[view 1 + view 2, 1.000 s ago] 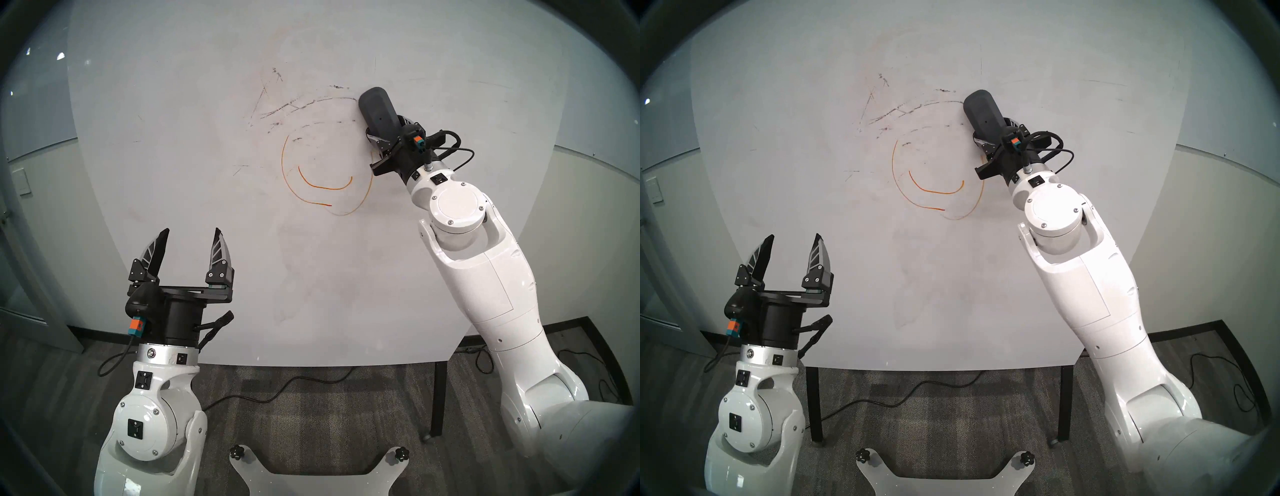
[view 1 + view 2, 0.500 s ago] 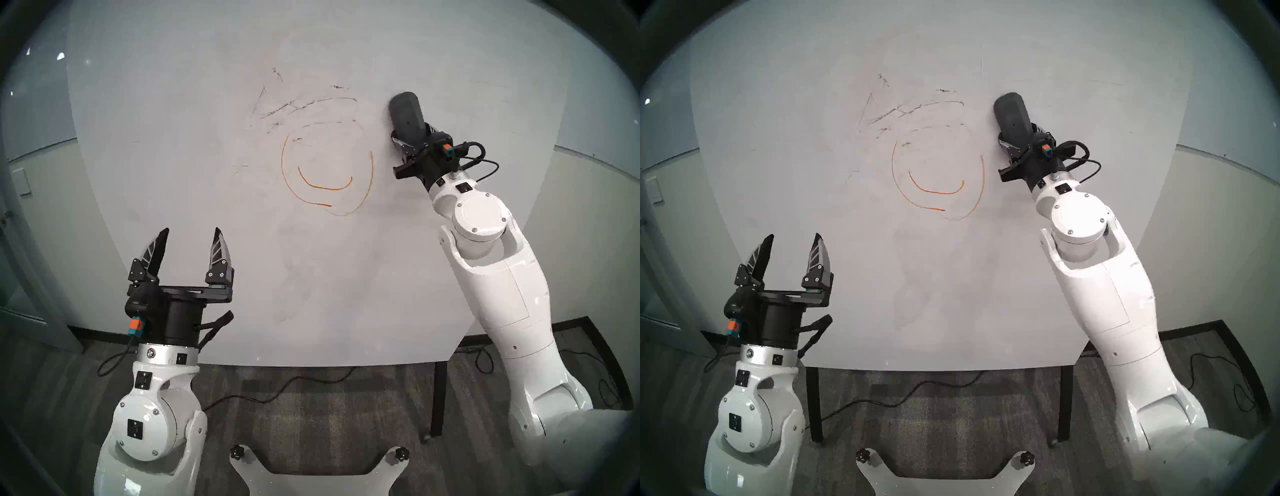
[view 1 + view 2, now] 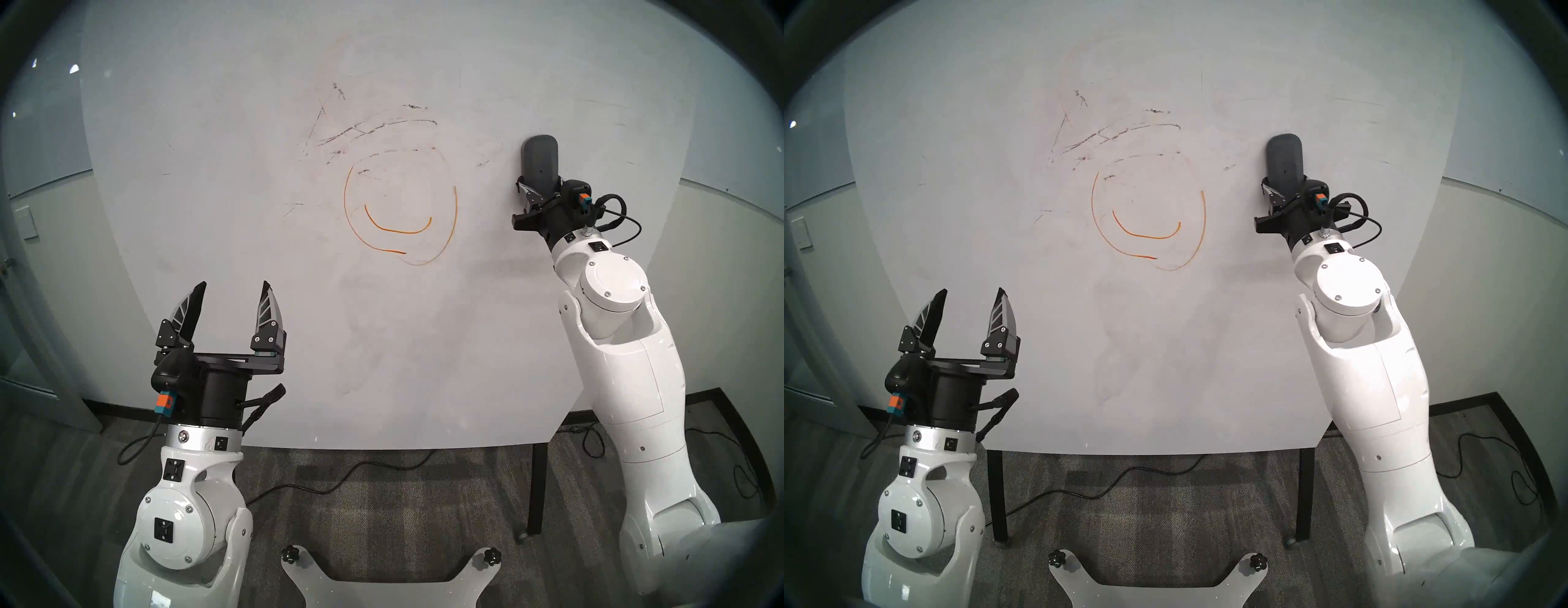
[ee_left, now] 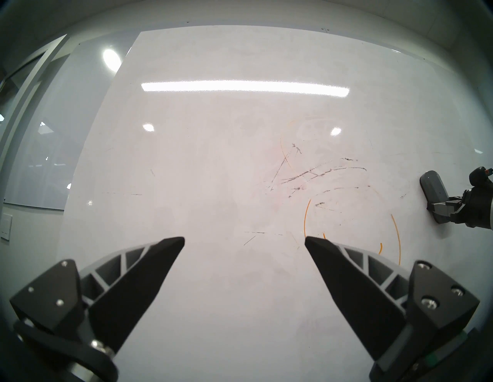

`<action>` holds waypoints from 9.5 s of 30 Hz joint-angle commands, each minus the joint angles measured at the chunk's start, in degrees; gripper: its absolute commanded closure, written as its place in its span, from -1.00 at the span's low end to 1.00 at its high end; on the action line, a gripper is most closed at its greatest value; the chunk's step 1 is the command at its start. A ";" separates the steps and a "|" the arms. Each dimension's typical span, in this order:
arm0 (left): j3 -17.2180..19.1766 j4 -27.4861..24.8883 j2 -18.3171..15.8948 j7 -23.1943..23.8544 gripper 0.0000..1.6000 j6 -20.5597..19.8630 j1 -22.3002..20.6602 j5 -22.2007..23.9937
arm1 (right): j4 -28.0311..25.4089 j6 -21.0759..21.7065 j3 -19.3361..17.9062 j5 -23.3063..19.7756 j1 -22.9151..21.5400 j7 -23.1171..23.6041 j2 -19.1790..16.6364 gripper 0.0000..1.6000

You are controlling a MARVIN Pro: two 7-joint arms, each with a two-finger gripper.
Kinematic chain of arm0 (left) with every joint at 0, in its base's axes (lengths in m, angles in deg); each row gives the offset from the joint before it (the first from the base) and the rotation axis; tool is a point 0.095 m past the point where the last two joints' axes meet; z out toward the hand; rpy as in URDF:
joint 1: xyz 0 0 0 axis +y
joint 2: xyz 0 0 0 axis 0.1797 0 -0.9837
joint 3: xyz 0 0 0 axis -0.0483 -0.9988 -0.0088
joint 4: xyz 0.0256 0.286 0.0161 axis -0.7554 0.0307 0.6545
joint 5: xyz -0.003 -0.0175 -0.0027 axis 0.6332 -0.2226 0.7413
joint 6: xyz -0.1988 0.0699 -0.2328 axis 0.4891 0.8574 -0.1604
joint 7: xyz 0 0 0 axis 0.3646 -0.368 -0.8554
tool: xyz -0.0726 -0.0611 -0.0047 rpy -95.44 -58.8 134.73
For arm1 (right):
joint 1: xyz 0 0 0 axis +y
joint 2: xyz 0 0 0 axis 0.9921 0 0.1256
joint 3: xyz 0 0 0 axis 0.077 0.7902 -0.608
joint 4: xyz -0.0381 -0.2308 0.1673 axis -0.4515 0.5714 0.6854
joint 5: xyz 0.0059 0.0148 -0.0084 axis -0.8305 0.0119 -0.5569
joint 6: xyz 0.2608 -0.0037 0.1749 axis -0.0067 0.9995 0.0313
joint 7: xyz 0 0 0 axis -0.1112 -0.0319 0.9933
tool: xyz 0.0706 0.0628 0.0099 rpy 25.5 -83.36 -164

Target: Erase all marks on the whiteboard with the eraser

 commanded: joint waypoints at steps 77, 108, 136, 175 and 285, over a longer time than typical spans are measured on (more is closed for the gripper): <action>0.10 -1.65 -0.07 0.05 -1.00 0.13 0.11 0.15 | -12.13 -1.27 7.16 -3.58 10.49 -1.42 8.85 1.00; 0.10 -1.66 -0.07 0.06 -1.00 0.13 0.12 0.16 | -8.32 -1.38 12.26 0.15 6.18 -4.32 12.01 1.00; 0.09 -1.64 -0.06 0.05 -1.00 0.14 0.10 0.14 | 0.04 -1.00 12.45 1.29 -0.21 -6.16 15.28 1.00; 0.10 -1.67 -0.07 0.06 -1.00 0.12 0.12 0.16 | 0.64 -1.89 13.41 1.74 0.35 -7.08 15.29 -0.50; 0.10 -1.68 -0.07 0.06 -1.00 0.11 0.13 0.17 | -0.10 0.01 15.15 5.32 1.70 -14.46 17.98 1.00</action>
